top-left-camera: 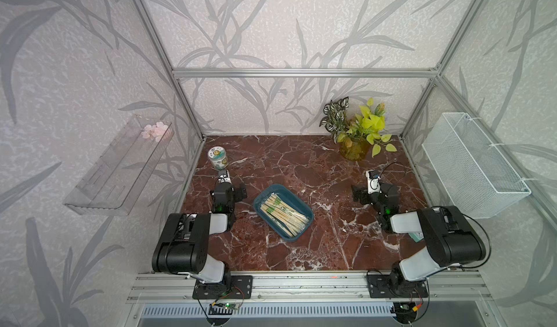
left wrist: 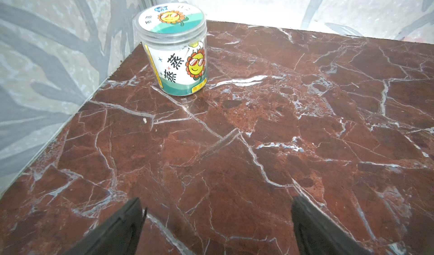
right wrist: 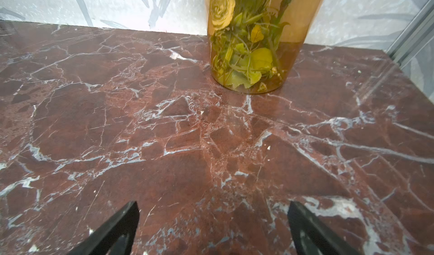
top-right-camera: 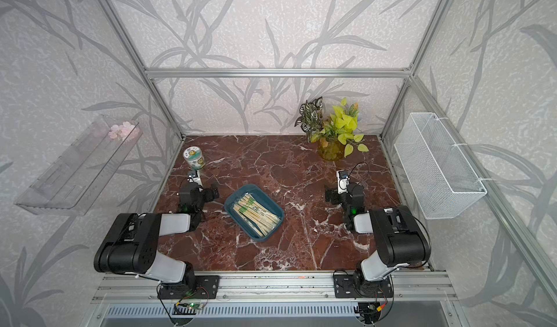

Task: Take the paired disposable chopsticks out of the storage box
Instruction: Adjust the storage box at the center of the board.

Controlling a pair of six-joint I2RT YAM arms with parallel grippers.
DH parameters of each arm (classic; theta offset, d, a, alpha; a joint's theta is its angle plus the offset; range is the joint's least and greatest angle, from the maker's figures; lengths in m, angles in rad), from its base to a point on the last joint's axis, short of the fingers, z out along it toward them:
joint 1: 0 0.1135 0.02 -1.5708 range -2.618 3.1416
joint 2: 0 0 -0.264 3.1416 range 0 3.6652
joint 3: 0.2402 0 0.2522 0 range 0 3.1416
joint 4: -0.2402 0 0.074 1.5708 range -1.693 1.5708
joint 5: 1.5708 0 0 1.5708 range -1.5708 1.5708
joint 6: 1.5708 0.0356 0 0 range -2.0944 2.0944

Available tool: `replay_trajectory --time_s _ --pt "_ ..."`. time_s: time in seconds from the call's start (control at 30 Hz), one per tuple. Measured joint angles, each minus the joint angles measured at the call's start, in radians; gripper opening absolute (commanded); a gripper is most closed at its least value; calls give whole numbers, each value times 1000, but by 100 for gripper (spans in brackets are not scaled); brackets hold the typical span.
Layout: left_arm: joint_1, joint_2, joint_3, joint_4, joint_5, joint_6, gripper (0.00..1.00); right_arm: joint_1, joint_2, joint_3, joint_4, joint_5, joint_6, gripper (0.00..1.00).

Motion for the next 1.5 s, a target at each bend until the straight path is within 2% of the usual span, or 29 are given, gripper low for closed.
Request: replay_trajectory --time_s 0.33,0.5,0.6,0.7,0.8,0.9,0.97,1.07,1.23,1.37,1.5 --pt "1 0 3 29 -7 16 99 -1 0 2 29 16 -40 99" --pt "7 1 3 29 -6 16 99 0 2 8 33 56 -40 99" --pt "11 0 5 29 -8 16 99 6 -17 -10 52 121 -27 99" --pt "11 -5 42 -39 -19 14 99 7 -117 -45 21 188 -8 99" --pt "11 -27 147 -198 -59 -2 99 7 -295 -34 -131 245 64 99" --pt "11 -70 268 -370 -91 -46 99 7 -463 23 -336 267 188 99" --pt "11 -121 322 -486 -97 -93 99 6 -555 61 -462 268 321 99" --pt "1 -197 370 -659 -95 -164 99 -19 -664 76 -605 204 505 99" --pt "-28 -317 396 -932 -56 -304 99 -70 -694 127 -779 -32 651 100" --pt "-91 -433 394 -1112 -12 -448 99 -40 -631 211 -893 -195 678 100" --pt "-159 -526 369 -1241 29 -605 99 82 -546 330 -1096 -219 613 99"
